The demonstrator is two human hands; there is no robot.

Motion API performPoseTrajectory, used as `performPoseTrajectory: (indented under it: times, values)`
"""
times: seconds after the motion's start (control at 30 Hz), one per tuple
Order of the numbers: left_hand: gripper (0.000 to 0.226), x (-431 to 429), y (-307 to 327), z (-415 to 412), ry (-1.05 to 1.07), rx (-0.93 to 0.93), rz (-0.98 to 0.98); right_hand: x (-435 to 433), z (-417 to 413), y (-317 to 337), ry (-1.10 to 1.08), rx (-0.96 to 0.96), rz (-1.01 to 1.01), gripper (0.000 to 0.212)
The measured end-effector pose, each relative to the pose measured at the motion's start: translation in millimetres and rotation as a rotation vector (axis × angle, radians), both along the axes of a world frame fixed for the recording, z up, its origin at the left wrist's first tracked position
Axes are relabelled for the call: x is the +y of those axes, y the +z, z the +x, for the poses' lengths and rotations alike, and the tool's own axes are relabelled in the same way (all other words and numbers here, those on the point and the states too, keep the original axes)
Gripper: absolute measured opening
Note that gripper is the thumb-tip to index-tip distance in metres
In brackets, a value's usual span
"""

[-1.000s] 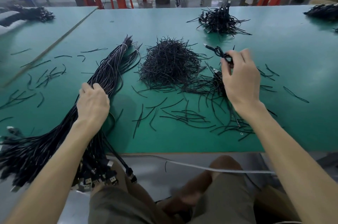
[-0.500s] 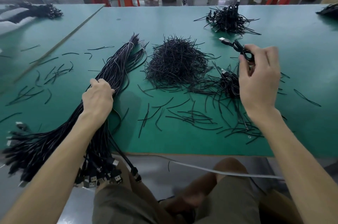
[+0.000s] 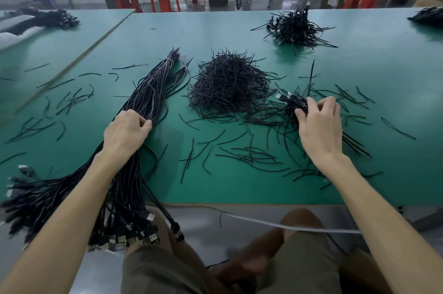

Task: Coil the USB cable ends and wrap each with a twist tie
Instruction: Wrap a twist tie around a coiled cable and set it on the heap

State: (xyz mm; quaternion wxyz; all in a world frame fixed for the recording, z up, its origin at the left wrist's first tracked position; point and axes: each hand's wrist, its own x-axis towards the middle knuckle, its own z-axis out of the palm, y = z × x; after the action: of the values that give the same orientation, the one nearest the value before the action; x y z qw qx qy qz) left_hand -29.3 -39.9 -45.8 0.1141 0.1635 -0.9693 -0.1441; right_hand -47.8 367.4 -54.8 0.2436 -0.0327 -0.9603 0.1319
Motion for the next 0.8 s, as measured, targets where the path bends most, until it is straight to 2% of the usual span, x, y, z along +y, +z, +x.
performPoseTrajectory:
  times: [0.23,0.37,0.53,0.7,0.8]
  values:
    - [0.023,14,7,10,-0.067,0.020,-0.038,-21,9,1,0.003,0.065,0.098,0.031]
    - [0.027,27,4,21,-0.245,0.056,-0.205,-35,17,-2,0.093,0.035,0.075,0.032]
    - [0.025,53,-5,33,-0.312,0.060,-0.267,-64,35,-6,0.358,-0.001,0.040,0.034]
    - [0.028,72,-9,50,-0.399,-0.040,-0.120,-105,56,-7,0.651,-0.026,0.007,0.040]
    - [0.030,78,-9,57,-0.440,-0.095,-0.073,-132,67,-9,0.812,-0.054,0.001,0.056]
